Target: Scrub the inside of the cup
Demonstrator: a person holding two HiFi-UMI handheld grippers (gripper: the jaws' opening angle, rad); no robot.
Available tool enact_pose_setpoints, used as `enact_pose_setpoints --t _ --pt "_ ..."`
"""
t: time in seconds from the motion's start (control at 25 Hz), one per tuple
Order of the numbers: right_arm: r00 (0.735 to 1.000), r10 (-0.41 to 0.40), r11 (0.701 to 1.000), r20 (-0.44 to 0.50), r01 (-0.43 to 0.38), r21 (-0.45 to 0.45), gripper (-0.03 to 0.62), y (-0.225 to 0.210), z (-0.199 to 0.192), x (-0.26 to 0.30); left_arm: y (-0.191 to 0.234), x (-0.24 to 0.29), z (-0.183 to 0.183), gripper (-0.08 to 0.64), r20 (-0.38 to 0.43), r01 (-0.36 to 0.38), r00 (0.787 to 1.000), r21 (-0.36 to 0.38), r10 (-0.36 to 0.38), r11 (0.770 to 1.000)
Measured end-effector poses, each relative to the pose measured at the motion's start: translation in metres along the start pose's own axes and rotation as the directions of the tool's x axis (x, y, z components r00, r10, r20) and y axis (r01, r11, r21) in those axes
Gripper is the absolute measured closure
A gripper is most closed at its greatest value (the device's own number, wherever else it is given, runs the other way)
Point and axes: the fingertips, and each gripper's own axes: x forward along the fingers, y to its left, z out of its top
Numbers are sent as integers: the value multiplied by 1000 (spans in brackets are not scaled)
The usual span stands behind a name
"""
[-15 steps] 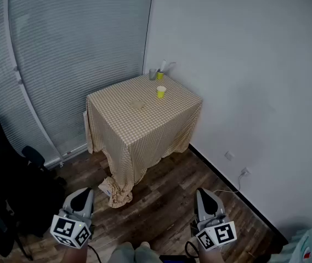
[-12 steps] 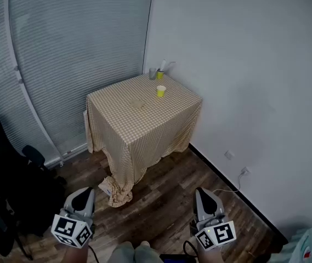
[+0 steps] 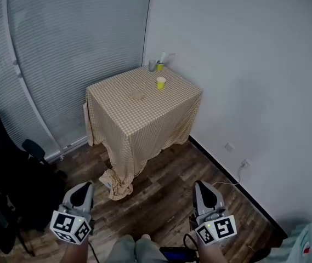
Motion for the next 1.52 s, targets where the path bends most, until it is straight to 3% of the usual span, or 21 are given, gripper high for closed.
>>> enact_pose_setpoints --t 0.4,0.96,1.52 --pt "1000 24 1000 11 -24 13 586 -12 -2 10 -14 17 2 558 -2 4 1000 7 -4 1000" --pt "997 72 997 10 -72 15 586 -63 -9 29 -33 60 18 558 49 -37 998 29 35 999" --pt "1000 28 999 6 -29 36 586 -97 -23 92 0 147 24 558 37 3 999 43 -5 999"
